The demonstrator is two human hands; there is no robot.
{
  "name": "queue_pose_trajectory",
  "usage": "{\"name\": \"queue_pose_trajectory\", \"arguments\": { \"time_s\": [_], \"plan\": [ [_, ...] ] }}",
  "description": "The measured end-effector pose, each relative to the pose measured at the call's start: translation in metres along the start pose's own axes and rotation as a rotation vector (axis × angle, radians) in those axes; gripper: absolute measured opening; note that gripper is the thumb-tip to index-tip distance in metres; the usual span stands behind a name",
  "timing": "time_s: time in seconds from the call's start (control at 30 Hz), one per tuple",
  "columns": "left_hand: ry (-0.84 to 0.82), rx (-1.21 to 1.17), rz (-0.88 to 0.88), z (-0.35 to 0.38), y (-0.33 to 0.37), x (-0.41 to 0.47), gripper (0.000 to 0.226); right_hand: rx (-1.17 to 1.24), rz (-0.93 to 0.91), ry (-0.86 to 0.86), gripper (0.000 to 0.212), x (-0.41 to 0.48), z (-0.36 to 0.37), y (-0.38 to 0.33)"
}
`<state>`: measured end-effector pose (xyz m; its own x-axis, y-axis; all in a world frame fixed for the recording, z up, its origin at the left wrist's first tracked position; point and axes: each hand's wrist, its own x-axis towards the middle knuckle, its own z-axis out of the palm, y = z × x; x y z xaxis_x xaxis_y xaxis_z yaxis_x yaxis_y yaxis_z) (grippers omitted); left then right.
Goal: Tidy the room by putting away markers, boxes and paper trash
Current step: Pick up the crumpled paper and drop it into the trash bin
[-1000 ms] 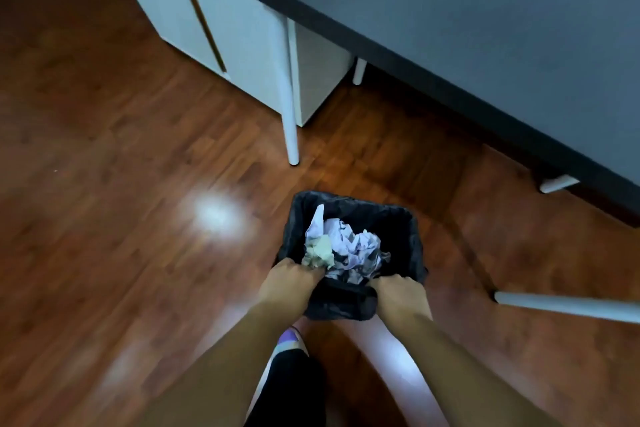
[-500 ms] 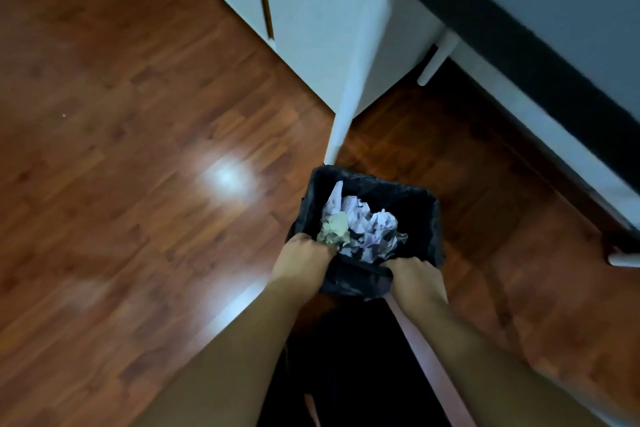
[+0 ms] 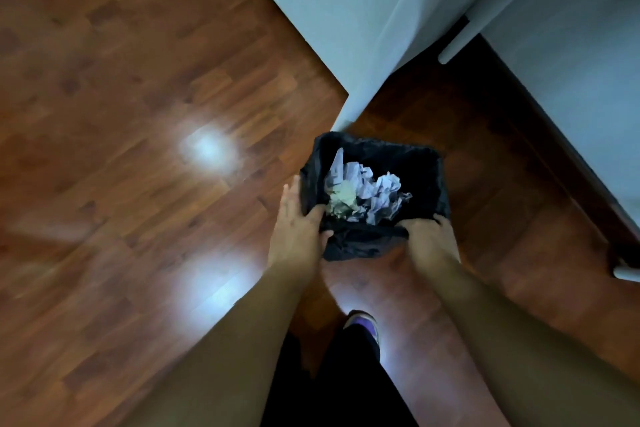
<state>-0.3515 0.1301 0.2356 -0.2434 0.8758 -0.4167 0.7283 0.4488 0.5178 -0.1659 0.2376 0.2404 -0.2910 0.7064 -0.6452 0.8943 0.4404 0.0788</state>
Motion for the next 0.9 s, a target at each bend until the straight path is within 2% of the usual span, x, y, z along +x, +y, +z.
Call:
{"name": "queue_pose_trajectory", "arguments": {
  "time_s": [0.07,0.17,0.23,0.3,0.37,0.4,0.47,0.53,0.57,0.63,0.73,0.83,0.9],
  "plan": [
    [-0.072,-0.181,-0.138,0.004,0.005,0.006,0.055,0.016,0.014,-0.025,0.053,0.005,-0.006,-0.005],
    [-0.078,-0.258,-0.162,0.012,0.013,0.012,0.06,0.173,-0.009,-0.051,0.056,0.0,-0.017,-0.029],
    [-0.12,-0.391,-0.147,0.015,0.019,0.013,0.063,0.436,-0.006,-0.033,0.057,-0.005,-0.026,-0.054],
    [-0.207,-0.622,-0.155,0.021,0.021,0.011,0.055,0.709,0.068,-0.046,0.049,-0.005,-0.033,-0.078],
    [-0.268,-0.777,-0.197,0.025,0.021,0.007,0.036,0.658,0.121,-0.085,0.043,-0.003,-0.036,-0.092],
    [-0.28,-0.856,-0.204,0.028,0.02,0.006,0.033,0.593,0.15,-0.097,0.036,-0.001,-0.035,-0.093],
    [-0.291,-0.995,-0.225,0.034,0.016,0.005,0.045,0.529,0.205,-0.105,0.027,0.003,-0.034,-0.089],
    [-0.308,-1.071,-0.265,0.039,0.014,0.006,0.051,0.574,0.201,-0.104,0.026,0.006,-0.032,-0.085],
    [-0.324,-1.105,-0.296,0.04,0.015,0.007,0.048,0.598,0.177,-0.091,0.02,0.007,-0.031,-0.084],
    [-0.349,-1.137,-0.345,0.04,0.019,0.008,0.041,0.604,0.171,-0.077,0.03,0.009,-0.033,-0.086],
    [-0.343,-1.202,-0.375,0.041,0.021,0.011,0.042,0.528,0.216,-0.057,0.018,0.015,-0.032,-0.085],
    [-0.383,-1.255,-0.369,0.039,0.022,0.016,0.054,0.423,0.203,-0.036,0.027,0.019,-0.032,-0.083],
    [-0.404,-1.279,-0.345,0.038,0.022,0.022,0.066,0.411,0.191,-0.019,0.022,0.025,-0.031,-0.08]
  ]
}}
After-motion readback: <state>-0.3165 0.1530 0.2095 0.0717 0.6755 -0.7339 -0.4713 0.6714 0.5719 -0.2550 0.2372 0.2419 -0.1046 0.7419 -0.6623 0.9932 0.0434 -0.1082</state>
